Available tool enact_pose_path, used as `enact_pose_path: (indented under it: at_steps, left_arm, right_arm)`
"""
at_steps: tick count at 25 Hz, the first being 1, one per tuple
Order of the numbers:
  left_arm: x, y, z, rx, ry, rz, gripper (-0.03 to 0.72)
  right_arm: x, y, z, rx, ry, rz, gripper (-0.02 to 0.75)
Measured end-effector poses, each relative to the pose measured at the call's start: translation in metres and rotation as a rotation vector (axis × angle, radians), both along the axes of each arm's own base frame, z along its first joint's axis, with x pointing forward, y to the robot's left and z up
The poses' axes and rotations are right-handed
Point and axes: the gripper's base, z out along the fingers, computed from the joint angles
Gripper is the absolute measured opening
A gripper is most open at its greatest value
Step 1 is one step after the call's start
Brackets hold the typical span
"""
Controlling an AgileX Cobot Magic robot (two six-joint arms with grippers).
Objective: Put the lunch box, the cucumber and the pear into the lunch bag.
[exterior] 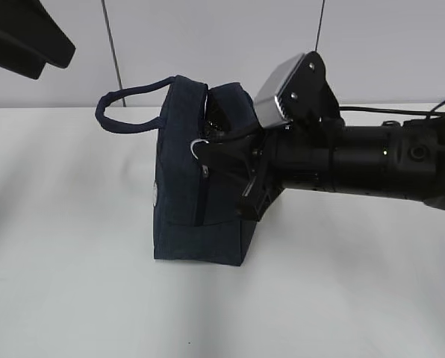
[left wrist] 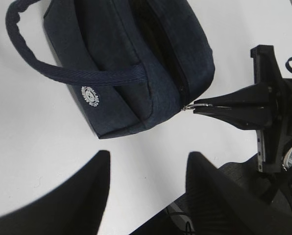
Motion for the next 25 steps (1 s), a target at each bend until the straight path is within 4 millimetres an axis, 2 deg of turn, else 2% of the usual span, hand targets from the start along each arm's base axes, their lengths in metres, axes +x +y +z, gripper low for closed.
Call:
enact_pose_path:
  at_steps: [14, 25]
  left_arm:
    - [-0.001, -0.004, 0.002, -0.023, -0.035, -0.072, 0.361]
    - [0.016, -0.012, -0.015, -0.052, -0.003, -0.132, 0.361]
  right_arm:
    - [0.030, 0.013, 0.051, -0.071, -0.020, 0.020, -0.016]
    - [0.049, 0.017, 0.057, -0.082, -0.036, -0.031, -0.016]
